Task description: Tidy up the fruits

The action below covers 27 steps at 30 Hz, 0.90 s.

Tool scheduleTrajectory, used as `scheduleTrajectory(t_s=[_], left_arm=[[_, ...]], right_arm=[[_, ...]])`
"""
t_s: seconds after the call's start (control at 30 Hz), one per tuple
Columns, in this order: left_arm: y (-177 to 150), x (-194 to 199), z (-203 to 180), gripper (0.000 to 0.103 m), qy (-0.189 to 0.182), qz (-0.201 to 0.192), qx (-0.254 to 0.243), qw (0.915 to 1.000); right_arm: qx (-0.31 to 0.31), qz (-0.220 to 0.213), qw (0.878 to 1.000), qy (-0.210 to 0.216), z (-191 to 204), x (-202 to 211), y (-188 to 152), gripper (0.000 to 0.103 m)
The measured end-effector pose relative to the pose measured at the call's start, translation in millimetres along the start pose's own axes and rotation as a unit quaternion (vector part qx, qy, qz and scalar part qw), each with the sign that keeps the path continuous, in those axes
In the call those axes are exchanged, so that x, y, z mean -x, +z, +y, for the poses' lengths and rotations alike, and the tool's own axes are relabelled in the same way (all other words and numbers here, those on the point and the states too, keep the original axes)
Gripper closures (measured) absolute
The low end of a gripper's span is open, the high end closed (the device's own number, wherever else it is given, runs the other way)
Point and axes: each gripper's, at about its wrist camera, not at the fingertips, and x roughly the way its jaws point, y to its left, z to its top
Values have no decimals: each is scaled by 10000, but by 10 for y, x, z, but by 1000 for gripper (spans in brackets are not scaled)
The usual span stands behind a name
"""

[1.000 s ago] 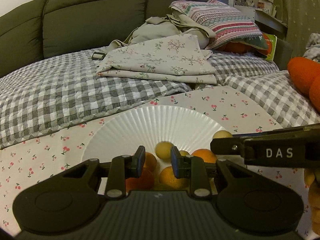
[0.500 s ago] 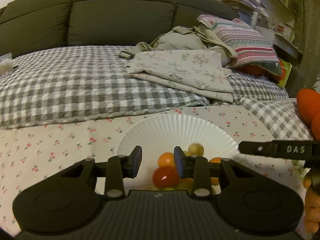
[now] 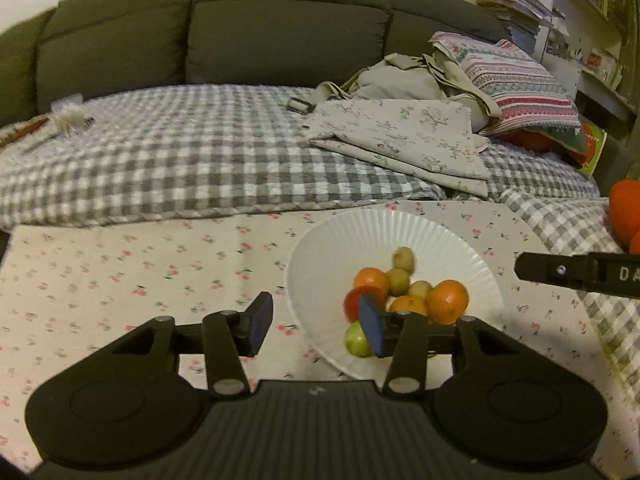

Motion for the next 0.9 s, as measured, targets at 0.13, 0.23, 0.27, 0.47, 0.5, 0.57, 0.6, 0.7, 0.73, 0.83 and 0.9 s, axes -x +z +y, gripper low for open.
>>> scheduleTrajectory(t_s=[0.13,0.23,0.27,0.47,0.5,0.57,0.6,0.7,0.73,0.83,0.9], left_arm=[[-49,184,59,47,56,-32,134,9999],[-111,331,103,44,131,-16,236,9996],[-132,389,110,44,168,-24,245,9996],[-281,777,164,35,180,-211,381,9989],[-305,825,171,34,194,-238,381,9988],[-356,911,178,30,275,-271,360,9986],[-379,947,186,30,304,-280,364,9985],[-447,1048,223,27,338,-322,447,9979],[-466,1075,233,26,349,-330,475,9977],[-519,1149,238,23,378,-350,494,9975],[-562,1193,233,19,405,-367,485,9973]], right_arm=[[185,57,9998,20,139,132,-93,69],[273,74,9996,88,243,254,-186,67],[317,69,9994,84,284,289,-210,66],[492,0,9987,123,501,508,-368,57],[503,-2,9987,116,526,541,-399,56],[529,-10,9986,74,560,612,-461,53],[537,-27,9986,26,574,655,-497,51],[514,-72,9986,-90,594,773,-581,47],[506,-89,9986,-117,601,810,-610,44],[468,-124,9987,-150,618,926,-698,38],[452,-144,9987,-166,637,998,-759,34]])
